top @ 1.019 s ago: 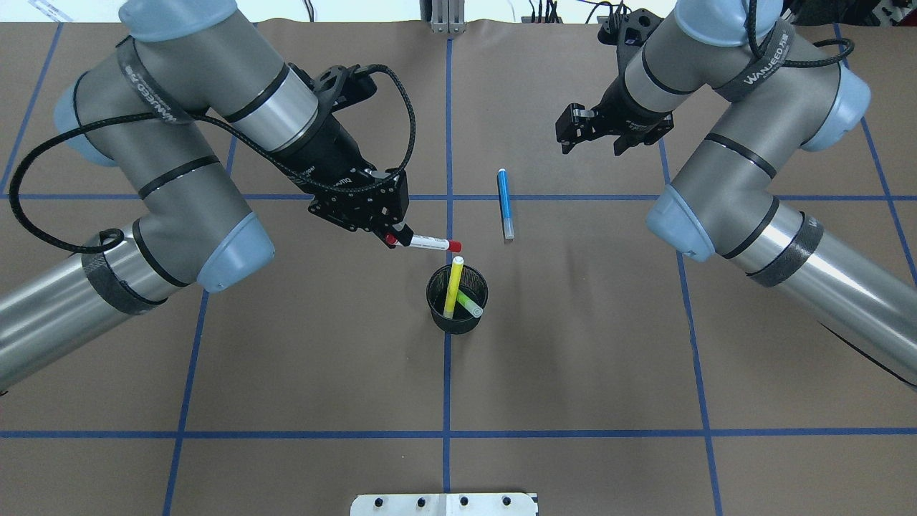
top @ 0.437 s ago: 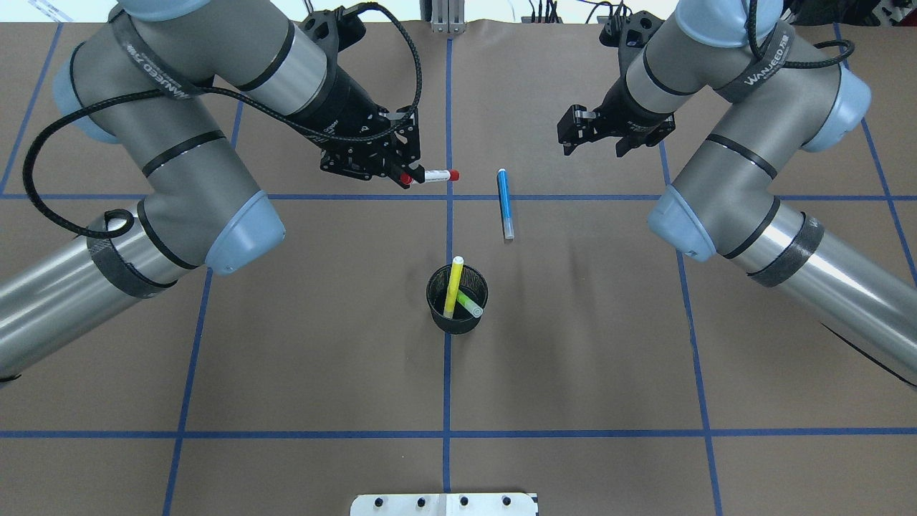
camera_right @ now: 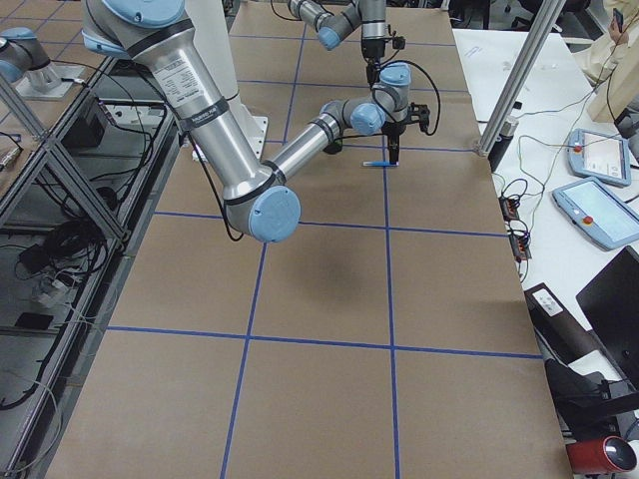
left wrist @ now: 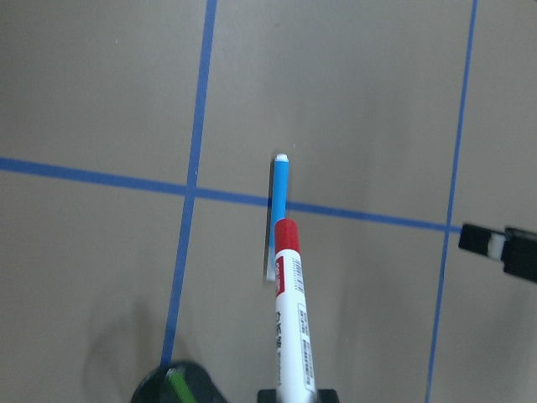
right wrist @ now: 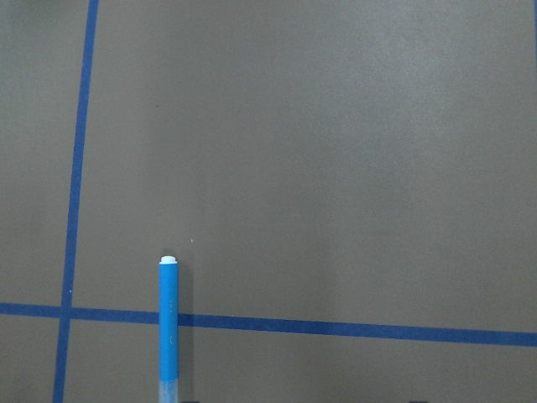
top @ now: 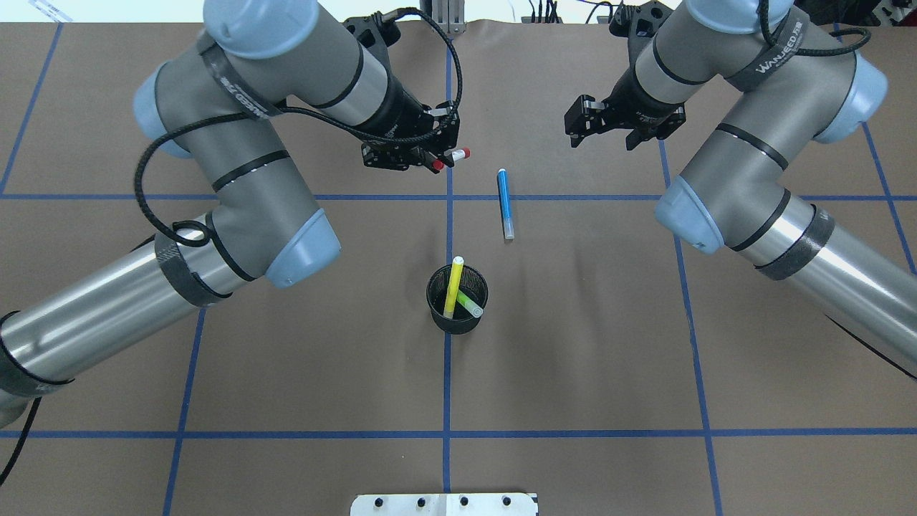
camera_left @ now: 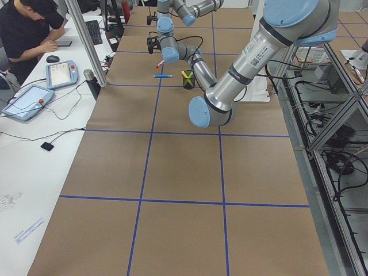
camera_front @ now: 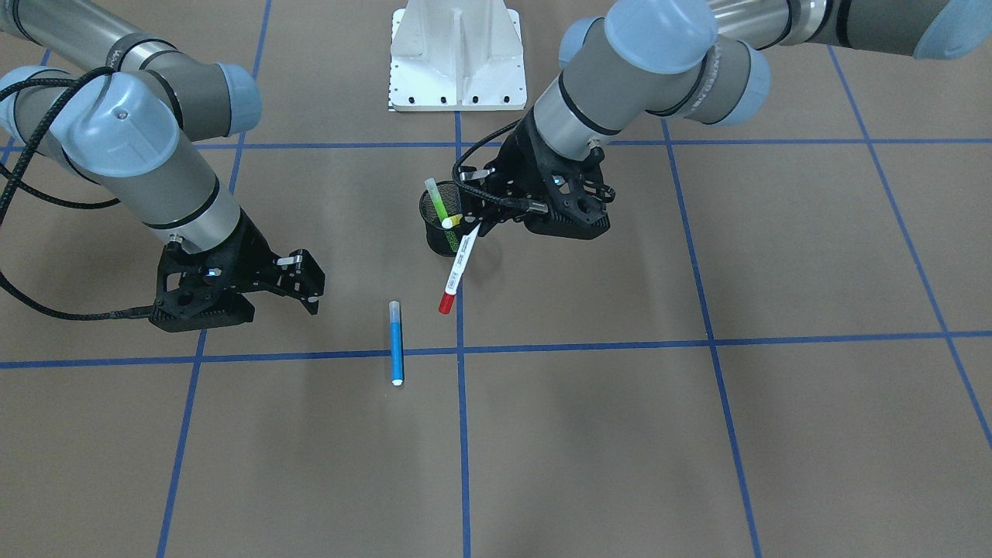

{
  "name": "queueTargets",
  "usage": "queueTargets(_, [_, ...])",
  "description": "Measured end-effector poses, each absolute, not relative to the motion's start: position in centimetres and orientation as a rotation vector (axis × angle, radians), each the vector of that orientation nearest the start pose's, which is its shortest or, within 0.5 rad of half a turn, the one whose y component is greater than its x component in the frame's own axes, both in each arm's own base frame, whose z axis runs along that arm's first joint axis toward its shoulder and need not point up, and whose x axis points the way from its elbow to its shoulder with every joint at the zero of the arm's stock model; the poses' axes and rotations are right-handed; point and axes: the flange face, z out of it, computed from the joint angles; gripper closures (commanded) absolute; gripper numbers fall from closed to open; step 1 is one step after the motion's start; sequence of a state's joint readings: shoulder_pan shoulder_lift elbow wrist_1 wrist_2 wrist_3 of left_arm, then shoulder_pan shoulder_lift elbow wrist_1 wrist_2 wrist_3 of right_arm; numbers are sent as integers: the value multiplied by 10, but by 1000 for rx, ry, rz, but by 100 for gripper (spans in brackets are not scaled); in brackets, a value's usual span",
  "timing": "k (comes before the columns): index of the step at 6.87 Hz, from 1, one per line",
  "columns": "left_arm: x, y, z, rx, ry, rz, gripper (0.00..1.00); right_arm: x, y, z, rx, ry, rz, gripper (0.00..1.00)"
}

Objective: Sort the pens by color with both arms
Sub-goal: 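Carry the white marker beside the blue marker with the left gripper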

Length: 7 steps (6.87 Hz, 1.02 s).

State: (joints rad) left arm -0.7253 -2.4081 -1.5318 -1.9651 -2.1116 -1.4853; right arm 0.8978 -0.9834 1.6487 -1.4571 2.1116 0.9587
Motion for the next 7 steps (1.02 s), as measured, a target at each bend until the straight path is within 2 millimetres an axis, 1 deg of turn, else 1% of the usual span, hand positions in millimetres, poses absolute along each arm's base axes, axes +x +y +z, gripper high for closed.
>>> queueTargets(2, [514, -528, 112, 74, 1198, -275, 83, -344, -584, 264, 134, -913, 67, 1])
queueTargets(4, [542, -539, 108, 114, 1160, -309, 83, -341, -585, 265, 130, -916, 70, 1])
queueTargets(5, [552, -542, 106, 138, 1147, -323, 83, -340, -586, 264, 130, -917, 71, 1])
queueTargets(7, [559, -548, 104, 174, 1138, -341, 83, -339, -584, 263, 132, -919, 70, 1])
